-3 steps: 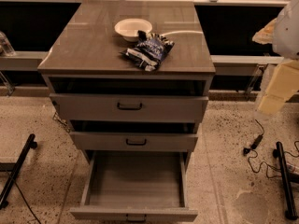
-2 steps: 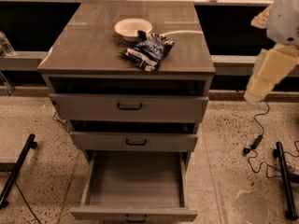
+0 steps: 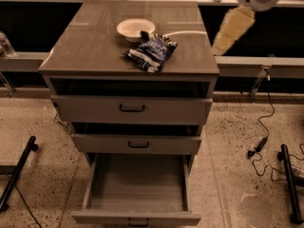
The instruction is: Place blue chip bag into bottom drawer
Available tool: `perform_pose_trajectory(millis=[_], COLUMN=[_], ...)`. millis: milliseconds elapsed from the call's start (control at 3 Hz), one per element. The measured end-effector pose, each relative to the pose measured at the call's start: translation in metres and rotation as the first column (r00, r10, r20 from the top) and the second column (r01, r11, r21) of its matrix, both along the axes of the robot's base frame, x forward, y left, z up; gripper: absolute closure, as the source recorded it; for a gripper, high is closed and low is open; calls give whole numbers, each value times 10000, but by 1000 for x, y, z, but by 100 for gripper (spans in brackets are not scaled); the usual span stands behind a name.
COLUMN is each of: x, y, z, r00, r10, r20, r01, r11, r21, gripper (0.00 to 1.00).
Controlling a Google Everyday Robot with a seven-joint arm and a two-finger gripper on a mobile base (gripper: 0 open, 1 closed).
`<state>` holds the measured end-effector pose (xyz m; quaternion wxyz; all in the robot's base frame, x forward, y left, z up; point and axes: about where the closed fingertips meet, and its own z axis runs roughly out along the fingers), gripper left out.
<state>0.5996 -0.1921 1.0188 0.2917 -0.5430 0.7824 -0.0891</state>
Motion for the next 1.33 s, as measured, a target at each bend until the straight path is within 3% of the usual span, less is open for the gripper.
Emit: perform_pose_trajectory(millis=[333,667,1000,1333], x=[52,52,68,93], y=[44,44,67,116], z=[-41,-41,-45,-52], r00=[9975,9975,9953,9900], r10=[338,338,922,1366], r20=[-622,-623,-298,345], r01=[-294,-295,-883,-1406], r11=[9972,9972,9897,9730], r21=[694,693,1129,1828], gripper=[0,0,0,0])
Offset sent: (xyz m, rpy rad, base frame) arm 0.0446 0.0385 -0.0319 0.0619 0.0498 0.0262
